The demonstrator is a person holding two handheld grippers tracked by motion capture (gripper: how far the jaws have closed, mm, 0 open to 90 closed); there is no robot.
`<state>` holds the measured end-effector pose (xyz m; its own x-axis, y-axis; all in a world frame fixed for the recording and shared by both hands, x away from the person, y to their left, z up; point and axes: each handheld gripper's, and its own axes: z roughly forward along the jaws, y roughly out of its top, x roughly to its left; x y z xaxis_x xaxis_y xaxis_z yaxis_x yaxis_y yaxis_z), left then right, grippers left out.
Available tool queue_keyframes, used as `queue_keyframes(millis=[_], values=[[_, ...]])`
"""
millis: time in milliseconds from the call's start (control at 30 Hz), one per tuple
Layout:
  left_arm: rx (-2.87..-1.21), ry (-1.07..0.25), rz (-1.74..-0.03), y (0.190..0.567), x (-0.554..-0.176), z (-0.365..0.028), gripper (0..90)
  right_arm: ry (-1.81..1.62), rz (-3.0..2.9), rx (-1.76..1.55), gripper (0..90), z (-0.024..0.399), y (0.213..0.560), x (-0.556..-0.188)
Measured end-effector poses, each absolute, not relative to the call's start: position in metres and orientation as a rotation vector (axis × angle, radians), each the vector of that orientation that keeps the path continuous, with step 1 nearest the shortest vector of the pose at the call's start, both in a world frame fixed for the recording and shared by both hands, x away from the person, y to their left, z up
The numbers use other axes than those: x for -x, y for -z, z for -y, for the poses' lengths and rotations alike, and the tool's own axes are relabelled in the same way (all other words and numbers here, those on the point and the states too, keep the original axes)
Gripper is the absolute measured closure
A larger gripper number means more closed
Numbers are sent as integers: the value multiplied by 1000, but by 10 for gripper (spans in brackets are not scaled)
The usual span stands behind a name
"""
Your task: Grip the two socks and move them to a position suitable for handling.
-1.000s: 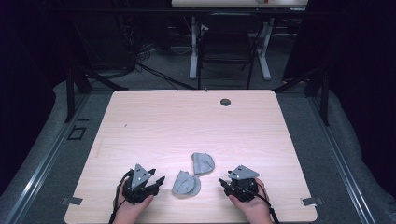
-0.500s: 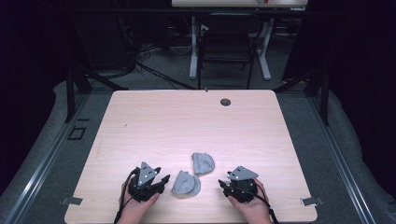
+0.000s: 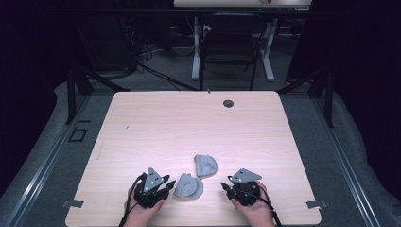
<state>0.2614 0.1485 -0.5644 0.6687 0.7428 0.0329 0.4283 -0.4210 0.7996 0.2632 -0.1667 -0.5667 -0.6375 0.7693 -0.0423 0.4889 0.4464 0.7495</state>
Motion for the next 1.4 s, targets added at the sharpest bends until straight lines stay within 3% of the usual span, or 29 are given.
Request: queue_keyframes(millis=[333,867,1400], values=[[-2133,-447,-856,571,-261,-130,796,-1032,-2328,-1048,702,166,567,-263],[-2196,-443,-802,581,-257,-121,882,-1052,-2342,-1024,739,162,566,-262],[-2197,-412,-757,583,-249,-113,895,-1058,-2356,-1011,737,160,566,-261]])
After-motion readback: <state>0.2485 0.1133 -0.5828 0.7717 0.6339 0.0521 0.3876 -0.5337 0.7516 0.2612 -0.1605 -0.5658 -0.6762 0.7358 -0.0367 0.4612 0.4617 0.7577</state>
